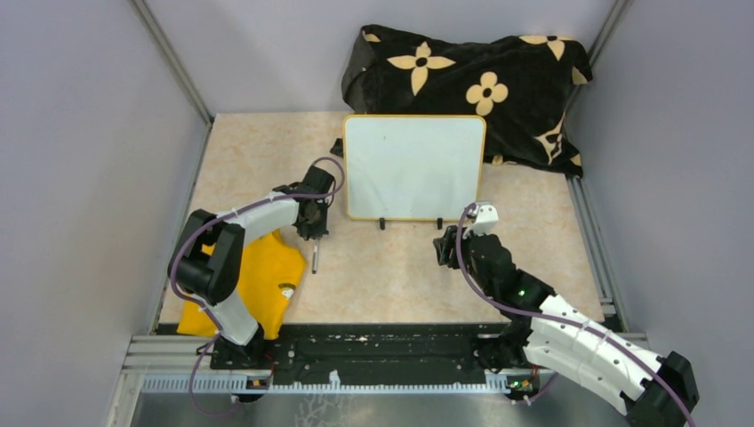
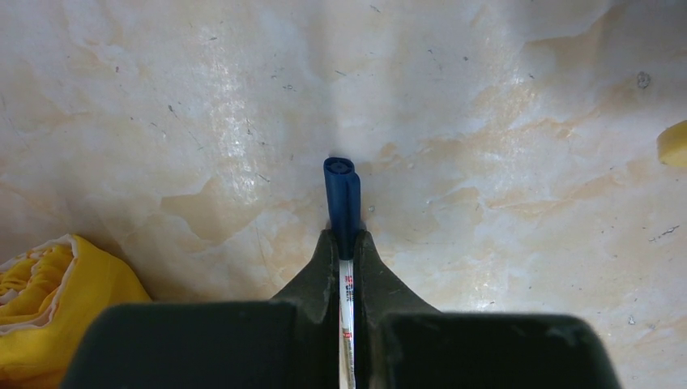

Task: Write a sentence on the whiteboard
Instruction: Open the whiteboard marker at the center of the board.

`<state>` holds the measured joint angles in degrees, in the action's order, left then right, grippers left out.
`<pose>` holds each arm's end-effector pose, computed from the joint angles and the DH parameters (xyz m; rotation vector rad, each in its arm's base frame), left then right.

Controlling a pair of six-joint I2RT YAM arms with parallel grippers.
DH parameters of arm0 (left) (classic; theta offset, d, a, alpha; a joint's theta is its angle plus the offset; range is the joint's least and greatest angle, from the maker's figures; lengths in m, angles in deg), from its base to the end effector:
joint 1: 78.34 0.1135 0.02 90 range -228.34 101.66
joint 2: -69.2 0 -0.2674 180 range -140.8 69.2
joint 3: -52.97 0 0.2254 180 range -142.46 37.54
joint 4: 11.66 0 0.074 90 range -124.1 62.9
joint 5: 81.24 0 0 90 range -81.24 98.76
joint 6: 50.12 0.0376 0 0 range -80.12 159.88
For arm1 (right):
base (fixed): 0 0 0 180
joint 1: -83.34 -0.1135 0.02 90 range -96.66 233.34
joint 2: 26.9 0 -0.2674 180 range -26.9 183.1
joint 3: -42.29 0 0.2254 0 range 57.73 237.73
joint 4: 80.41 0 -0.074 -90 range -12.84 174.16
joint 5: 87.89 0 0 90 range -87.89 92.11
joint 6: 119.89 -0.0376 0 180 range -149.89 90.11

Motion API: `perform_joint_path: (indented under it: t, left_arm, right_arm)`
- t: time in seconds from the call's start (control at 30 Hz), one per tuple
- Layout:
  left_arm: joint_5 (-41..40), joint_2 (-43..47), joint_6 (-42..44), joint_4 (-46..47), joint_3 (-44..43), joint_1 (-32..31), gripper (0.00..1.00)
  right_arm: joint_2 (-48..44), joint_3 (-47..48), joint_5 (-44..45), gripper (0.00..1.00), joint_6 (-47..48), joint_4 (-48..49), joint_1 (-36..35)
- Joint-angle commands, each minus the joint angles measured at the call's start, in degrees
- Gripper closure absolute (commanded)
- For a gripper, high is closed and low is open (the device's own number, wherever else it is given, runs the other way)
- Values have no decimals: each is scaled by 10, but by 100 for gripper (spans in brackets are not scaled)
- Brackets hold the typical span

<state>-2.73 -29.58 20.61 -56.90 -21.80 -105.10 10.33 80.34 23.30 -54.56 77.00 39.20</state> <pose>0.2766 -0.1311 0.1824 0.1282 2.7283 0.0574 0.1054 0.0834 0.2381 -0.0855 1.9474 0.4418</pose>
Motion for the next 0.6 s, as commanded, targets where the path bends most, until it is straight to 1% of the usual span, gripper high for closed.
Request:
perform_joint_path:
  t: [0.0, 0.33, 0.47, 0.57]
  left_arm:
    - [0, 5, 2, -26, 17, -3, 100]
    - [-12, 100, -18, -26, 22, -3, 100]
    - [2, 163, -23, -18, 31, -3, 100]
    - [27, 209, -24, -4, 39, -3, 100]
  right_arm:
    - [-8, 37, 7, 50, -2, 5, -2]
    - [-3, 44, 0, 50, -2, 6, -2]
    - [-1, 47, -6, 50, 1, 9, -2]
    - [-1, 47, -14, 50, 1, 14, -2]
